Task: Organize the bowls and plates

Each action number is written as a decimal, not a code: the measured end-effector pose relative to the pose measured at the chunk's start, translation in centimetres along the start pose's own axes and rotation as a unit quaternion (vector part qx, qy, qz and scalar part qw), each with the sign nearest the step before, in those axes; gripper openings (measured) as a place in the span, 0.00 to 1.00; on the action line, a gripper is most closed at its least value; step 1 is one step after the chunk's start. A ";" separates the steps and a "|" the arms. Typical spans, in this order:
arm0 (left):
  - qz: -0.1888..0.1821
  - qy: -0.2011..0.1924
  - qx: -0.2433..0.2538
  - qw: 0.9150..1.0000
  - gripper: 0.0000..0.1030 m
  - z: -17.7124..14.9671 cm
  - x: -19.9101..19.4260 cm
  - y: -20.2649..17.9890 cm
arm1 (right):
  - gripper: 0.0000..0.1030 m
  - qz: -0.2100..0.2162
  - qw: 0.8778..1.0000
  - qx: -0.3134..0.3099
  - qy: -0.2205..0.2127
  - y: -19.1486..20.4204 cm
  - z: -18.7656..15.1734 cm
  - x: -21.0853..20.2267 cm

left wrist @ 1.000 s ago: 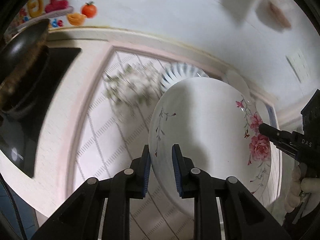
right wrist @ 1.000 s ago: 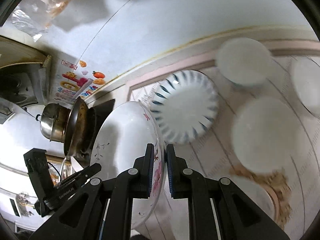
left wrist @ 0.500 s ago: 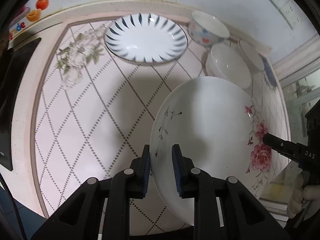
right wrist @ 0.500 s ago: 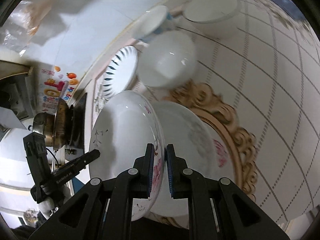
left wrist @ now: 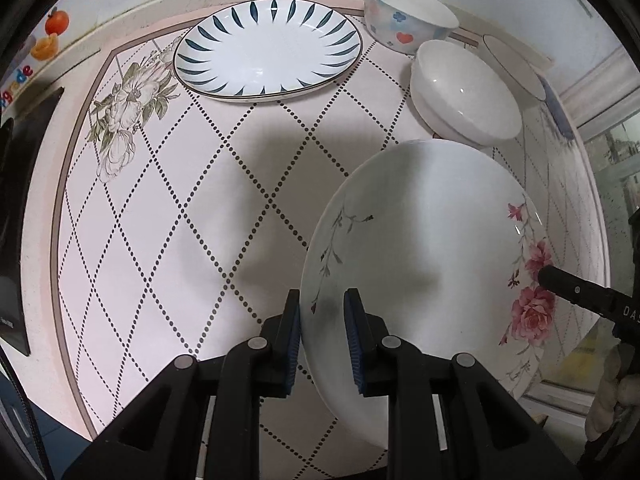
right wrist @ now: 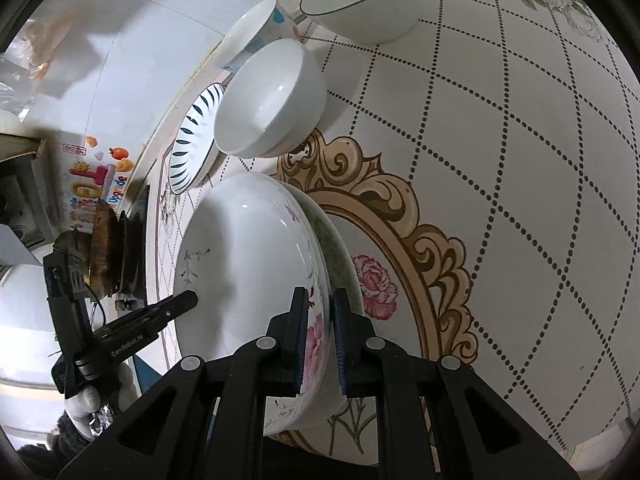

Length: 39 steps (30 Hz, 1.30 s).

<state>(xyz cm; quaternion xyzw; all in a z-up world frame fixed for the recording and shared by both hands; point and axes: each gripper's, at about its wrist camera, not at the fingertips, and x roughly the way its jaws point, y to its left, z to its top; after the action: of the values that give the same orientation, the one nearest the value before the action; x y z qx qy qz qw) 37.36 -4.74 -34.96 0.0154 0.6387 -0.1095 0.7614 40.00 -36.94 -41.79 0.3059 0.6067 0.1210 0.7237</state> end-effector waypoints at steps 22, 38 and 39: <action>0.043 0.018 0.001 0.999 0.19 0.2 1.9 -2.4 | 0.16 -0.045 0.998 -0.030 0.034 1.0 -0.8 0.3; 0.042 0.025 -0.014 0.999 0.19 0.8 1.6 -1.5 | 0.16 -0.066 0.996 -0.013 0.051 0.9 -0.7 -0.6; 0.042 0.027 -0.014 0.999 0.19 0.7 1.6 -1.4 | 0.16 -0.065 0.996 -0.012 0.052 0.9 -0.6 -0.7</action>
<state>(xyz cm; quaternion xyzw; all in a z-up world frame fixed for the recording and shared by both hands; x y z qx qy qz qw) 38.06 -6.44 -36.22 0.0348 0.6595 -0.0681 0.7478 39.41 -36.42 -40.76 0.2503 0.6607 0.0964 0.7011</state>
